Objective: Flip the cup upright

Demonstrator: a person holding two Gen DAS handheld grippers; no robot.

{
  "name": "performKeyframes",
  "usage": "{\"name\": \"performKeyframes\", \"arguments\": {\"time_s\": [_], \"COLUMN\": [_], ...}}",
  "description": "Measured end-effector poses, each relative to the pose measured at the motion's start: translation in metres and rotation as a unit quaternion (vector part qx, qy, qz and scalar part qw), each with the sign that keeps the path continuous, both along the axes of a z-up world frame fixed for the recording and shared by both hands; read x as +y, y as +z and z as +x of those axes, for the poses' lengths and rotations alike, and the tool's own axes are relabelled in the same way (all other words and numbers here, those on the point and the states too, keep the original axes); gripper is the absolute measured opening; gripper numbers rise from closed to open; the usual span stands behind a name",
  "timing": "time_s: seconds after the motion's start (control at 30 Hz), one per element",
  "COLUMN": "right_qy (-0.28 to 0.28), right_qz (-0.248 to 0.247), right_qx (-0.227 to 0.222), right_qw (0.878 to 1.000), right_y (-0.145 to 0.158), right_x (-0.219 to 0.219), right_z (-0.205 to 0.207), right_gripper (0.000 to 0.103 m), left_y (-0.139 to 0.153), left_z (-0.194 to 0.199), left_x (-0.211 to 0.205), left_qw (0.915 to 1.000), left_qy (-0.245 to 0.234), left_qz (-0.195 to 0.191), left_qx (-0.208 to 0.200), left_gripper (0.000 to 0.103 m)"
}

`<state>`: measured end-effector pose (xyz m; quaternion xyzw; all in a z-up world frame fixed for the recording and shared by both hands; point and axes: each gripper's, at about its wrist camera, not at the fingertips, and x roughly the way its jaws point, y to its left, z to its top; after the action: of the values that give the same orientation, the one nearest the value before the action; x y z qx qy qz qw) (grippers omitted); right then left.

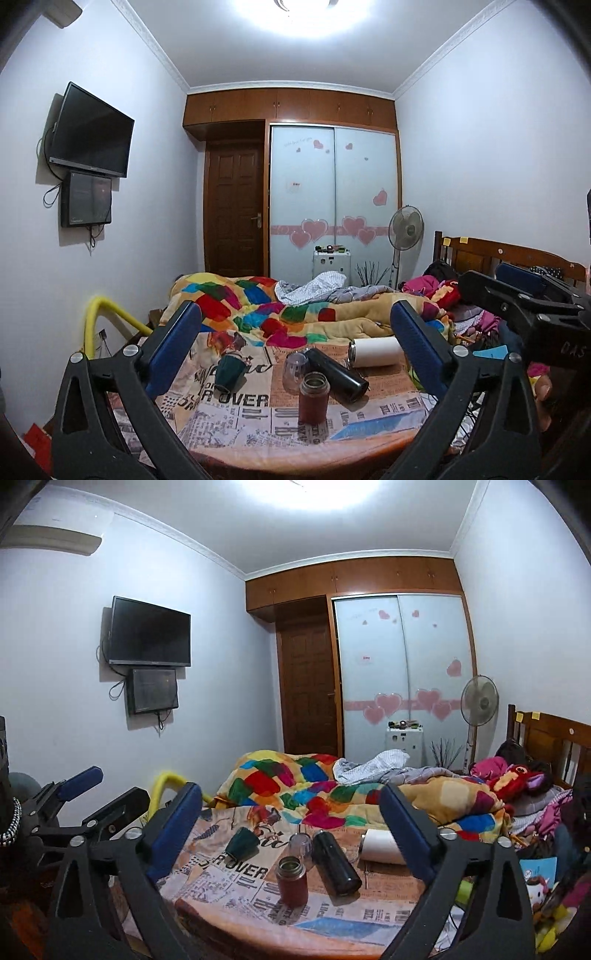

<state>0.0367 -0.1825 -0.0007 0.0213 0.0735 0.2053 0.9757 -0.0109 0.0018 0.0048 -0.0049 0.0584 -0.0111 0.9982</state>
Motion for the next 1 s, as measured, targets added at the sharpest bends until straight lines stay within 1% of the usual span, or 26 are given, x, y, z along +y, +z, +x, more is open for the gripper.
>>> {"name": "performKeyframes", "arguments": {"time_s": [0.07, 0.57, 1.0], "right_qy": [-0.005, -0.008, -0.011], "right_qz": [-0.001, -0.011, -0.012], "right_qx": [0.0, 0.019, 0.029], "right_qw": [1.0, 1.0, 0.999], "right_y": [-0.001, -0.01, -0.011], "right_x": [-0.004, -0.012, -0.014], "right_z": [-0.005, -0.018, -0.015], "right_gripper": [0.103, 0.103, 0.103], "left_y": [-0.002, -0.009, -0.013], "left_z": [-0.003, -0.008, -0.003], "left_x": [-0.001, -0.001, -0.002], "left_qw": [1.0, 0.9997, 0.9997], "left_qy": [0.005, 0.016, 0.014], "left_qz": [0.001, -0.009, -0.011], "left_qx": [0.002, 0.014, 0.019], "left_gripper": [0.103, 0.103, 0.103]}}
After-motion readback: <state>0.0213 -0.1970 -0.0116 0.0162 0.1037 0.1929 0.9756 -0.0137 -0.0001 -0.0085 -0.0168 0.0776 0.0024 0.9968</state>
